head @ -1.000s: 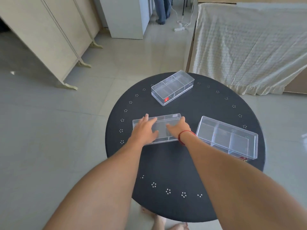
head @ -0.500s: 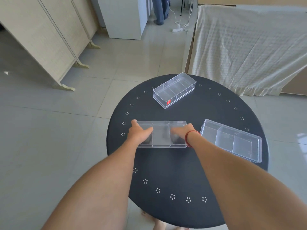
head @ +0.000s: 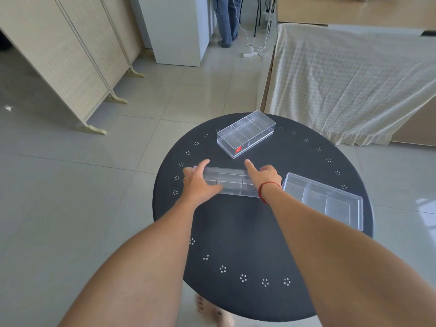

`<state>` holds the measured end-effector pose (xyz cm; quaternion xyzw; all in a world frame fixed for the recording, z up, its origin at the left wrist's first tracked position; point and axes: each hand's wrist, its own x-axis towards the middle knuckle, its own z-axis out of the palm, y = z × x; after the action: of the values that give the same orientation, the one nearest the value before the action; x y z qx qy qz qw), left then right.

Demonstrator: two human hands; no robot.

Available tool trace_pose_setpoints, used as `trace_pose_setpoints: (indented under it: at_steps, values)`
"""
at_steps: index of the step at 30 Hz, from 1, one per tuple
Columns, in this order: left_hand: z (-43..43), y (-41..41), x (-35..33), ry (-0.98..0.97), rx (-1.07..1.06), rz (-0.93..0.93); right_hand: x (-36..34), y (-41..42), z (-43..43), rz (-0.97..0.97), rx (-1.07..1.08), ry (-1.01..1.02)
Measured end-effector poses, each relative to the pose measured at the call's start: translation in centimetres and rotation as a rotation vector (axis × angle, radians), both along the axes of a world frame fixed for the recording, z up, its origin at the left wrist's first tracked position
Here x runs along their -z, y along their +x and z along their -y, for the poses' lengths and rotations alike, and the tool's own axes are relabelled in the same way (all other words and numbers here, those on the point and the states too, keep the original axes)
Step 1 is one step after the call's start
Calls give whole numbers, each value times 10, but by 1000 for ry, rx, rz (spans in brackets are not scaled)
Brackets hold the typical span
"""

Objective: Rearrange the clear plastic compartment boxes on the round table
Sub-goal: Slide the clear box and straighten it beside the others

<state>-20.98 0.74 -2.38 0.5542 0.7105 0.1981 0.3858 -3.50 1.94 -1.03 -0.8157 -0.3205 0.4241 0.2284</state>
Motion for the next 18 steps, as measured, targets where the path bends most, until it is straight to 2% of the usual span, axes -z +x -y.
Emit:
trace_pose_setpoints:
  at_steps: [6, 14, 18]
  values:
    - [7, 3, -8, -21, -79, -13, 8, 0, 10, 44, -51, -58]
    - [16, 1, -8, -93, -84, -67, 3, 7, 24, 166, -273, -101]
    - [29, 9, -1, -126, -63, -182, 6, 11, 33, 145, -369, -148]
